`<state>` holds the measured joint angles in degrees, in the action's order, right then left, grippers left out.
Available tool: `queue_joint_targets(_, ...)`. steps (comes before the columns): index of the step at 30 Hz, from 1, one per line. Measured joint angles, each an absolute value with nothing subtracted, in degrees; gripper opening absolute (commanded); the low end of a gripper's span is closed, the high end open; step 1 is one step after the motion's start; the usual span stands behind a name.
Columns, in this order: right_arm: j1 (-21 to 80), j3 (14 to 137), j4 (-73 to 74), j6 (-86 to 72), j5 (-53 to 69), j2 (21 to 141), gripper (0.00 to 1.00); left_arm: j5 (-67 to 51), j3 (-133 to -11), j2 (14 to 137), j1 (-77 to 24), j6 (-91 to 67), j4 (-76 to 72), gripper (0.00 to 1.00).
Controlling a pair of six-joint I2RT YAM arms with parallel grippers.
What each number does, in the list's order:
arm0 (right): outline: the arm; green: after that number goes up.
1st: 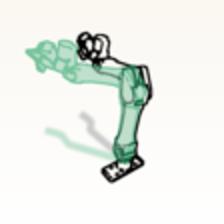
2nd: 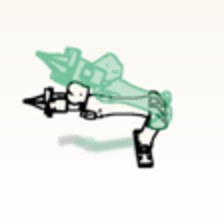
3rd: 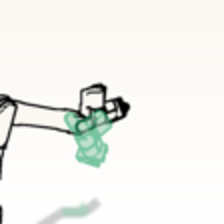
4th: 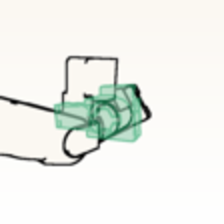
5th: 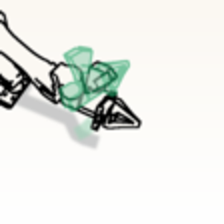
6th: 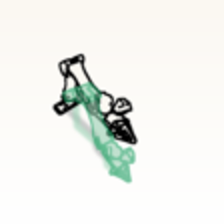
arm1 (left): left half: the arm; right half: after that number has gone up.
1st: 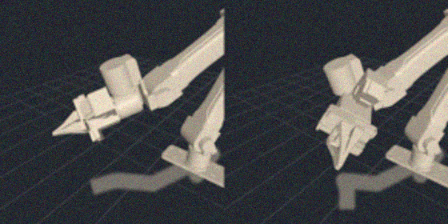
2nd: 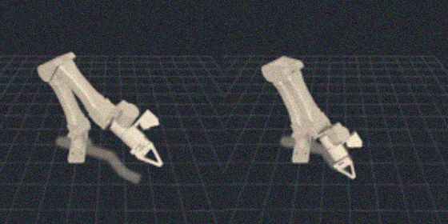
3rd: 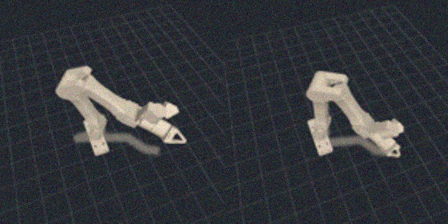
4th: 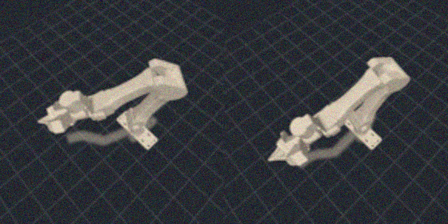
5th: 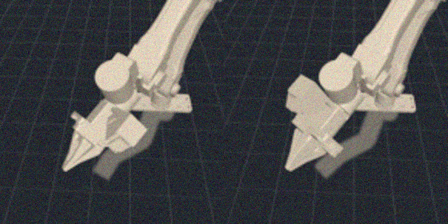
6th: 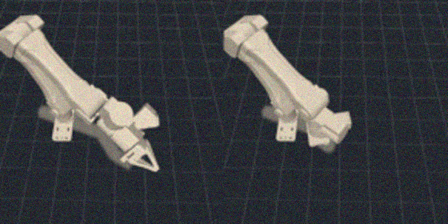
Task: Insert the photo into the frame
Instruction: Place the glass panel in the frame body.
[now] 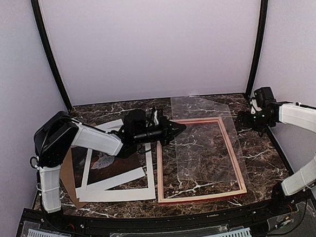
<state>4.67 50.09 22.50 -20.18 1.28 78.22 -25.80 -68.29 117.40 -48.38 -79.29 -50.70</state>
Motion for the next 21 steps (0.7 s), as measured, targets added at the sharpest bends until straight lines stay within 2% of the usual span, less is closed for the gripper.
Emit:
queue_joint_targets(12,4.64,50.89,22.68,-20.21,3.44,78.28,0.98,-21.23,-64.6,118.74,-48.53,-76.64,-45.91,0.0)
queue_joint_targets(21,8.84,49.65,21.3,-20.23,4.78,81.1,0.97,-19.64,-63.18,118.74,-48.53,-71.55,-39.94,0.0)
